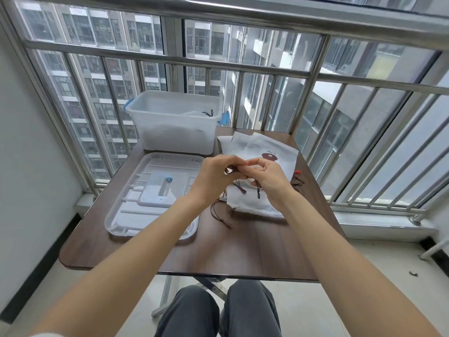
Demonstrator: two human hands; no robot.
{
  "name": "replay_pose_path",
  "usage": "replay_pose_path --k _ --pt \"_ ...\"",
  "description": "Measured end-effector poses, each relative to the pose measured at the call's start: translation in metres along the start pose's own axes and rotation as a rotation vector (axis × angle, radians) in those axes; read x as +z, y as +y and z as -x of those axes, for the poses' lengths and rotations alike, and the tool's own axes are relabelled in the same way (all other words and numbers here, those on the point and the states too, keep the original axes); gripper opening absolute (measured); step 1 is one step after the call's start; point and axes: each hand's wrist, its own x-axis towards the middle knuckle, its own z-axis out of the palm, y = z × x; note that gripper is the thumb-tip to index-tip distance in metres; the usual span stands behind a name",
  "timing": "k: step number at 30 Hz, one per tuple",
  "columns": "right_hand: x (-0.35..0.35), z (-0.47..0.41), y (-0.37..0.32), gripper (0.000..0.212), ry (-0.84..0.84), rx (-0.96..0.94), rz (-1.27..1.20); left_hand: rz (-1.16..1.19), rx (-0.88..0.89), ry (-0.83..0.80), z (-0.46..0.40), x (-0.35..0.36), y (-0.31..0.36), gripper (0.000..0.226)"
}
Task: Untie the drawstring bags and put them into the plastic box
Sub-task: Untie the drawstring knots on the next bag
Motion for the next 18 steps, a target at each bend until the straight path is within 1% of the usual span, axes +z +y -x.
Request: replay_pose_path --k 2,4,7,9,11,15,17,18 --pt "-0.003 0.002 -0.002 0.013 -0.076 0.011 -0.077 -0.024 -0.025 0.001 0.000 -0.003 0.000 0.018" --pt "-0.006 0.004 -0.003 0.022 -0.145 0.047 -0.164 -0.035 -0.048 0.015 0.001 -0.006 -0.003 0.017" --pt "-0.008 0.005 -0.005 0.032 -0.174 0.064 -0.244 -0.046 -0.026 0.057 0.003 -0.005 -0.005 0.019" --pt "-0.007 0.004 -0.006 0.030 -0.155 0.061 -0.286 -0.088 0.038 0.096 0.003 -0.003 -0.007 0.019" --pt "-0.005 0.003 -0.007 0.027 -0.088 0.051 -0.293 -0.144 0.100 0.111 0.003 -0.002 -0.009 0.019" --pt "-0.002 0.001 -0.005 0.014 -0.016 0.004 -0.273 -0.198 0.175 0.111 0.000 -0.002 -0.010 0.017" --pt "-0.001 0.000 -0.002 0.015 0.016 -0.053 -0.162 -0.196 0.163 0.088 -0.001 -0.004 -0.008 0.015" --pt "-0.002 0.000 -0.001 0.016 0.033 -0.097 -0.068 -0.184 0.121 0.069 -0.001 -0.005 -0.007 0.014"
